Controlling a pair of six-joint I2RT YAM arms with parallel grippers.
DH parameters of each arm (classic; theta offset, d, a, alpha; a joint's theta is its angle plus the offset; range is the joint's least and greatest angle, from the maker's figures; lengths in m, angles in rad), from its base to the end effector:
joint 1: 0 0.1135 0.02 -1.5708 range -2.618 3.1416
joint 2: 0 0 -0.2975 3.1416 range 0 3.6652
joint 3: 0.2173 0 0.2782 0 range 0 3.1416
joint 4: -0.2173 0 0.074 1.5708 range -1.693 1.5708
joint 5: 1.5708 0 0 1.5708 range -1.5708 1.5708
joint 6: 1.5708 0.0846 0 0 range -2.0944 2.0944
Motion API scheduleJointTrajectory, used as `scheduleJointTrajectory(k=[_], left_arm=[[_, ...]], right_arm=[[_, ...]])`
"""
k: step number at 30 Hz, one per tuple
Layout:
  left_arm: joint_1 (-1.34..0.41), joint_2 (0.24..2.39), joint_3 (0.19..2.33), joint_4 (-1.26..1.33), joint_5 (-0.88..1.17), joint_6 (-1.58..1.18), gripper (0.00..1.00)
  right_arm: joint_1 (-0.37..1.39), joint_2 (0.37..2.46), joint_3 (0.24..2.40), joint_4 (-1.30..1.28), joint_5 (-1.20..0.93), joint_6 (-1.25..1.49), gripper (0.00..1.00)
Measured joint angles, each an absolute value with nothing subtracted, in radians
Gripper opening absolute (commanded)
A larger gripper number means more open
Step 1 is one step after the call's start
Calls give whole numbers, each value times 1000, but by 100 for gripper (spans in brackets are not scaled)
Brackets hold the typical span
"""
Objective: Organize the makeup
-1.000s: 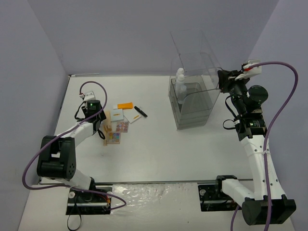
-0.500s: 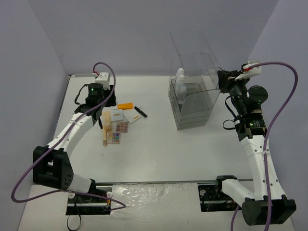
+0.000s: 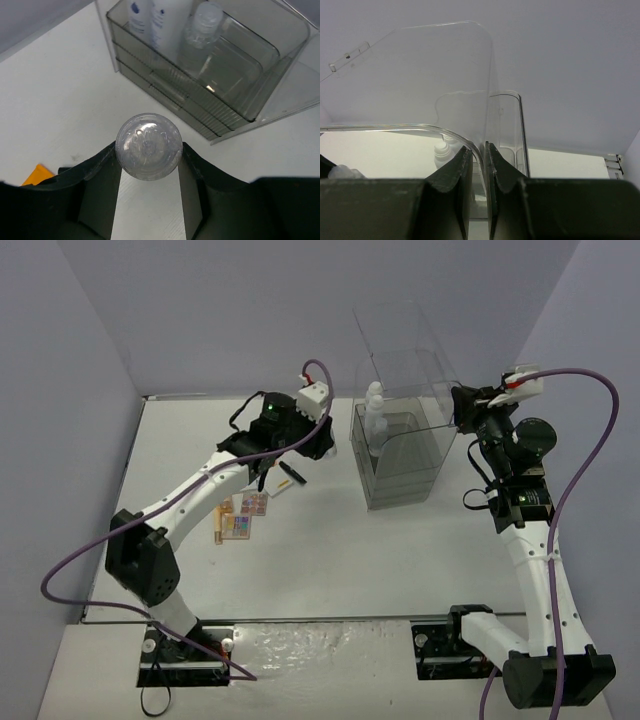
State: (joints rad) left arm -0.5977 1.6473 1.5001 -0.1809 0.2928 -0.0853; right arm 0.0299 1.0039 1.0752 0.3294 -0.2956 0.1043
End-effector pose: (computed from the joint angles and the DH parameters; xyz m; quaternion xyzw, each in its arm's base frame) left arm 0.3723 -0.2830 0.3797 0.2860 0.7566 -0.3046 0.5029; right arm 0.2687 0.0327 0.5041 -0.1024 0.5504 0.1364 0.8173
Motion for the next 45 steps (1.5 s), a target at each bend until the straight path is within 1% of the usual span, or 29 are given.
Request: scheduleJointTrajectory(k=[6,11,20,30,45], left_arm=[[-679,1762,1631,-183,324,-72,0],[-712,1838,1714,-182,340,-60,0],[-725,1900,1763,-174,344,-59,0],[-755,1905,1832,-169,344,-54,0],[-775,1994,1837,-103,339,-60,0]], right_arm=[[30,1004,1075,330,-296,104,0],[31,1006,1075,332,-297,104,0],[33,1008,1075,334,-301,104,0],[33,1009,1075,334,-304,102,0],[33,1010,1074,338,-299,101,0]])
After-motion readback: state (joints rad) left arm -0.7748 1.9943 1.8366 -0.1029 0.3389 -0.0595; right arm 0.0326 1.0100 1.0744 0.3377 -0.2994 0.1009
